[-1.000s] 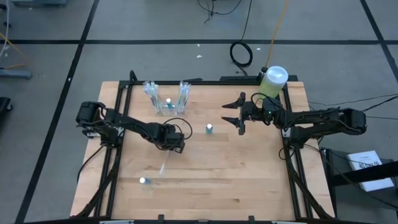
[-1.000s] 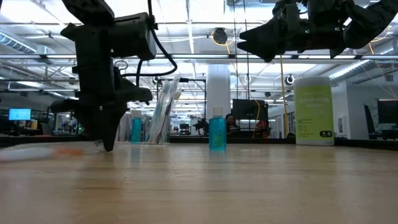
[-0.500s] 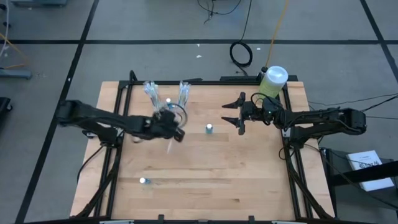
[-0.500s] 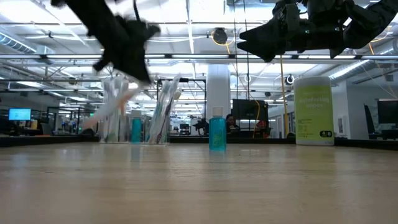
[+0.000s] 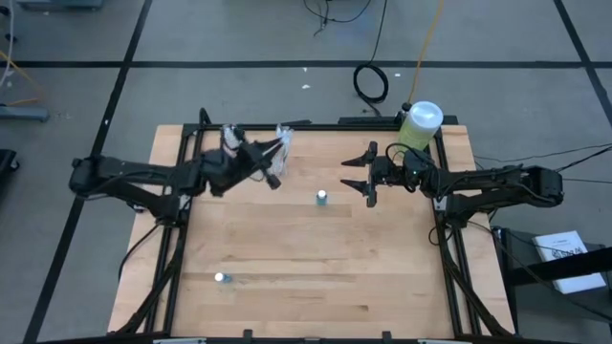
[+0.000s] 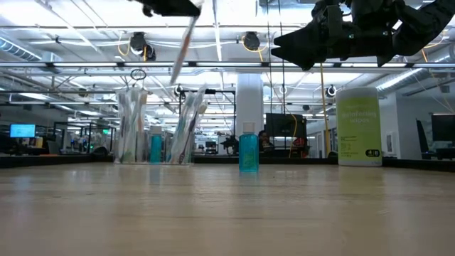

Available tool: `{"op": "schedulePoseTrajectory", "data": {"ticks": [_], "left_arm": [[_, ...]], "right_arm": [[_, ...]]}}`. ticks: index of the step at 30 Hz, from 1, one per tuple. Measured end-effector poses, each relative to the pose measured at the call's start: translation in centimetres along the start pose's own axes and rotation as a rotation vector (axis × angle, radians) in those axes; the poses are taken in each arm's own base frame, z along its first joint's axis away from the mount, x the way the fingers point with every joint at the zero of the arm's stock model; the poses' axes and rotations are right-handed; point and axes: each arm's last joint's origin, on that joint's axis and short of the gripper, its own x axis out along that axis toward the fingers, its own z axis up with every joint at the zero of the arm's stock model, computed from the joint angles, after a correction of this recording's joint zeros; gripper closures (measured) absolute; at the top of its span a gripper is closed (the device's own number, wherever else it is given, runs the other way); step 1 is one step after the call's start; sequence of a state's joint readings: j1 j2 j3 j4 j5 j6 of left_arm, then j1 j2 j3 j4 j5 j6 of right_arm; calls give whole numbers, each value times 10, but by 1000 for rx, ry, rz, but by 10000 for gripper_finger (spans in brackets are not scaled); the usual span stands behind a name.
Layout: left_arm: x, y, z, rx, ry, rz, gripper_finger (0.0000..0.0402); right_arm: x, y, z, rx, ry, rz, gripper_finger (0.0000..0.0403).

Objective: Pick & Place toothbrushing station
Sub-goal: Put the orange toothbrush into the transparent organizer

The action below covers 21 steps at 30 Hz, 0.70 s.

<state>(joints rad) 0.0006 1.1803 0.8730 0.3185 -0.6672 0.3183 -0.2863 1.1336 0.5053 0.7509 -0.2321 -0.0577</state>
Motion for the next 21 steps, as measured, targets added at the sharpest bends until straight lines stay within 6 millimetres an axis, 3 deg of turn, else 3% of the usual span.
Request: {"op": "schedulePoseTrajectory", "data": {"ticks": [4, 11, 17, 21], "left_arm": [[26, 16, -11, 3, -24, -25, 397], [74, 34, -49, -66, 9, -64, 397], [91, 38, -72, -88, 78, -35, 397], [92, 37, -74, -91, 81, -33, 397]], "right_arm": [[0, 0, 0, -3, 0, 0, 161], [0, 0, 0, -3, 0, 0, 161], [0, 0, 0, -3, 2, 0, 161], [0, 0, -3, 5, 35, 2, 161]]}}
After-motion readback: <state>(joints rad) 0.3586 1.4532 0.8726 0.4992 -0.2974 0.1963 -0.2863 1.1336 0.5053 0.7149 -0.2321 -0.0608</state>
